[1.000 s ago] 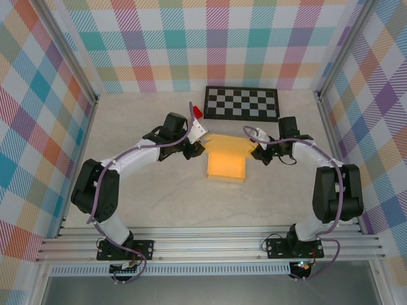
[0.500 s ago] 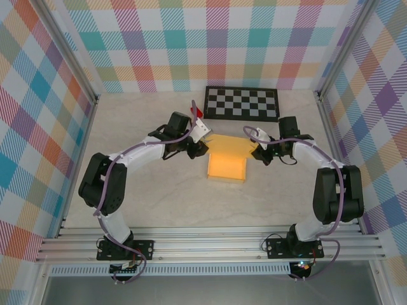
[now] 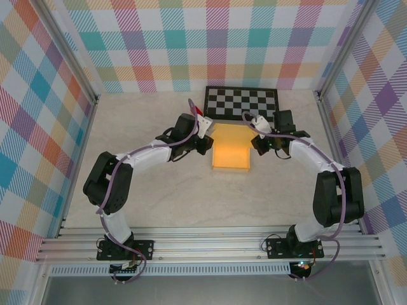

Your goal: Fold the paper box

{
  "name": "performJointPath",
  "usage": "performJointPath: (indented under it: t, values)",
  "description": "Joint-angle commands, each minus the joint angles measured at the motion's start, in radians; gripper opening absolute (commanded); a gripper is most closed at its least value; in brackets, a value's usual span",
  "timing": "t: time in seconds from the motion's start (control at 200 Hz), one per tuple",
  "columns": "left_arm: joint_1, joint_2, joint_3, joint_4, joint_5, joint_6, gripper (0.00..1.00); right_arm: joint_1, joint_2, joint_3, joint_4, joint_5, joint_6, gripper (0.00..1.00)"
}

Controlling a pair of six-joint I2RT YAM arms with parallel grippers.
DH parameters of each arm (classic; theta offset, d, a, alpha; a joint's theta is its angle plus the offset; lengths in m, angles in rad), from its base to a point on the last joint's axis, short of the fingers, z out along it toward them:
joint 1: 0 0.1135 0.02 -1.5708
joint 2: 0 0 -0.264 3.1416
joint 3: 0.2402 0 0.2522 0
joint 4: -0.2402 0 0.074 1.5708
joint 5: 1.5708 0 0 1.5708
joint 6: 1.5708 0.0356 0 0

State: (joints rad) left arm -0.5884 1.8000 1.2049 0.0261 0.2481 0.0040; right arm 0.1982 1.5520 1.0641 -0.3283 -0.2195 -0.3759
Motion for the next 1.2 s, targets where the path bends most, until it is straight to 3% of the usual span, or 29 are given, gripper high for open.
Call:
performJointPath:
  t: [0.0,0.195,0.43,0.67,0.98,1.195]
  values:
    - [-0.048,0.007,-0.039,0.167,-0.108,-0.214,0.00,0.044,-0.037,-0.012,0.062,0.151,0.370,0.00]
    - [-0.125,-0.010,-0.114,0.290,-0.251,-0.352,0.00,0.123,-0.080,-0.107,0.154,0.320,0.549,0.00]
    - [-0.214,-0.024,-0.215,0.411,-0.358,-0.402,0.00,0.156,-0.155,-0.272,0.268,0.337,0.590,0.00]
    - [-0.285,-0.055,-0.366,0.526,-0.401,-0.393,0.00,0.190,-0.289,-0.457,0.350,0.372,0.629,0.00]
    - [-0.345,-0.096,-0.483,0.525,-0.476,-0.392,0.00,0.240,-0.400,-0.625,0.331,0.436,0.790,0.00]
    - [-0.368,-0.097,-0.520,0.546,-0.526,-0.451,0.00,0.298,-0.397,-0.666,0.327,0.450,0.869,0.00]
